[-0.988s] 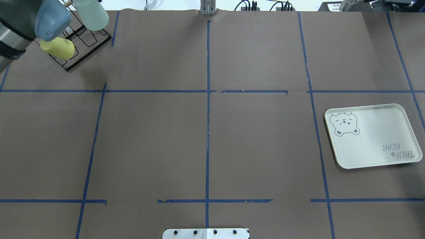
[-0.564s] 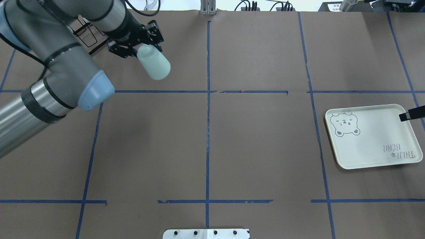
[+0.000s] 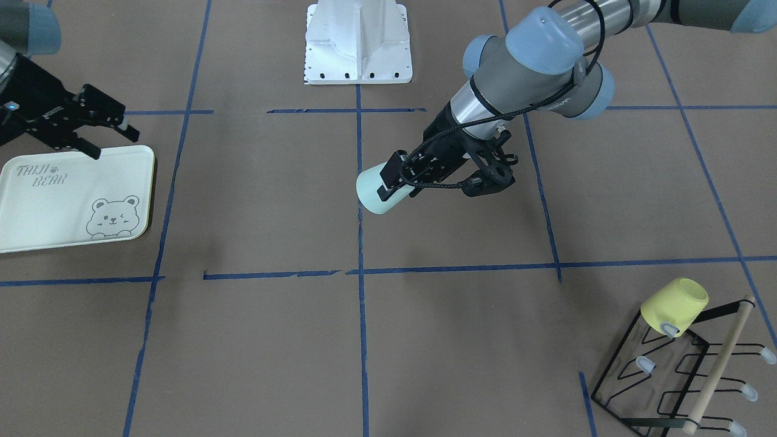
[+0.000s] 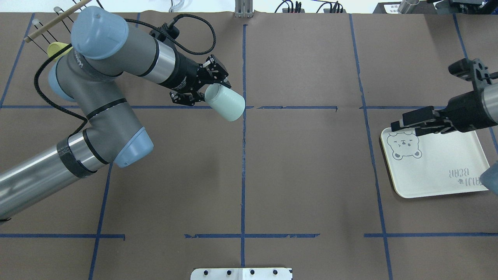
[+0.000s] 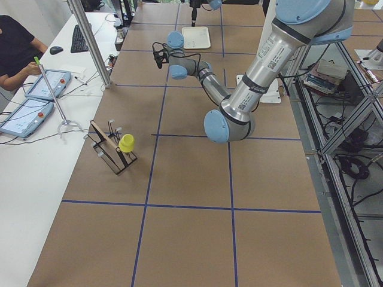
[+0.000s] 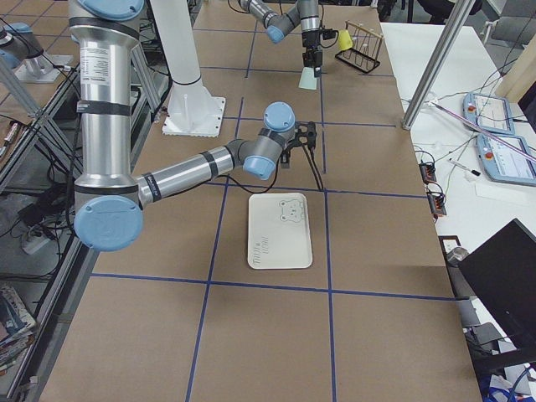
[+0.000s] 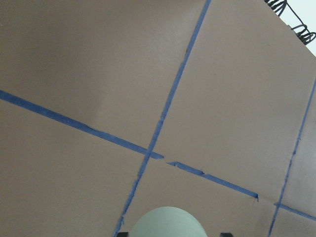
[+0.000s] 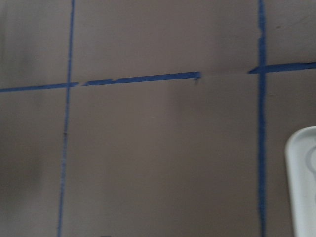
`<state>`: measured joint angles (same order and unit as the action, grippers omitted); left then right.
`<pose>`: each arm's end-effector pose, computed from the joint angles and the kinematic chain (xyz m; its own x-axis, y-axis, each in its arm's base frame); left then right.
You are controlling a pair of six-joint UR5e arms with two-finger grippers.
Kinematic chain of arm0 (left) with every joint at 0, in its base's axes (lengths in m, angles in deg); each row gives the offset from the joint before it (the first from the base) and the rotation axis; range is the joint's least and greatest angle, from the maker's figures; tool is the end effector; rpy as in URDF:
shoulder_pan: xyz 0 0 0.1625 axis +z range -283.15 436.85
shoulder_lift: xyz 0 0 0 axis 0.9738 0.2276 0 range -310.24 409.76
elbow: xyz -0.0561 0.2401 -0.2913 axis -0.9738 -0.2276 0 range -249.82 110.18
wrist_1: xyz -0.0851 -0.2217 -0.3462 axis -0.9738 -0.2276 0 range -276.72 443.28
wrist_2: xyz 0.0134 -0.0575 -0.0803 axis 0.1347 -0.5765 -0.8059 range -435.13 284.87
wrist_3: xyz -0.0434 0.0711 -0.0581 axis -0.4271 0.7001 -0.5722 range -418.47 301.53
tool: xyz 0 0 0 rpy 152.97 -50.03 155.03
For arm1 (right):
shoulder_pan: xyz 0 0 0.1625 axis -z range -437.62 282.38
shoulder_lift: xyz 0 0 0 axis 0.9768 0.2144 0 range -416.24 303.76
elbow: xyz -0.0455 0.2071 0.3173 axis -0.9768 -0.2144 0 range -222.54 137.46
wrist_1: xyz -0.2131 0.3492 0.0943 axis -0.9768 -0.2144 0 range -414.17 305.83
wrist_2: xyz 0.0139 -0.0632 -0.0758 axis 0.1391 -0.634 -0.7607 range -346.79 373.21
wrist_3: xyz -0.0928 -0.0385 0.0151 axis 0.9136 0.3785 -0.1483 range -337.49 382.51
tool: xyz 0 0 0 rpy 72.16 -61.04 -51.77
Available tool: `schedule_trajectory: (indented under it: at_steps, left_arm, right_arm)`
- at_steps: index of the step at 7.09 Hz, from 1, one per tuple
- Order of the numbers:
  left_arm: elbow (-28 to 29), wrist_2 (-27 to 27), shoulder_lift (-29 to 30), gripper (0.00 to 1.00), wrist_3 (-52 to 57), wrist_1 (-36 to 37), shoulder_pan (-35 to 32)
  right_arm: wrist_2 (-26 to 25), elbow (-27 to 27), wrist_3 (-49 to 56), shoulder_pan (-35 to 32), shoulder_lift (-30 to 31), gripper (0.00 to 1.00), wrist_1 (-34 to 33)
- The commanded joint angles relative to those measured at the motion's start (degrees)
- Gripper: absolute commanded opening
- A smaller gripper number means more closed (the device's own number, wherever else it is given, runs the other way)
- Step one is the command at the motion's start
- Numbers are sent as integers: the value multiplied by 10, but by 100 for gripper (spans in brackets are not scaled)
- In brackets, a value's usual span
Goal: Left arm grabs green cup and hands to right arm on tray
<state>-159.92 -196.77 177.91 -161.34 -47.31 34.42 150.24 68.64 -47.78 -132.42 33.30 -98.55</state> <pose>0.4277 -0.4993 0.1351 0.0960 -0.3446 -0.9338 0.2213 0.9221 -0.3175 -0.2259 -0.4225 0.3322 0.2663 -0.0212 0.9637 -0.0830 0.9955 0.0449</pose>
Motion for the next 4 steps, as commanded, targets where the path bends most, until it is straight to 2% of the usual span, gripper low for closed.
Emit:
schedule_trajectory:
  at_steps: [1, 2, 3, 4]
  left_arm:
    - [37, -2, -20, 3, -87, -224, 17]
    - [90, 1, -21, 3, -167, -385, 24]
    - [131, 3, -29, 3, -215, -494, 30]
    - [149, 11, -38, 3, -259, -585, 35]
  right_arm:
    - [-2, 6, -195, 47, -69, 100, 93]
    - [-4, 7, -240, 60, -80, 100, 151]
    - [-6, 7, -271, 67, -88, 100, 202]
    - [-11, 7, -315, 74, -111, 100, 222]
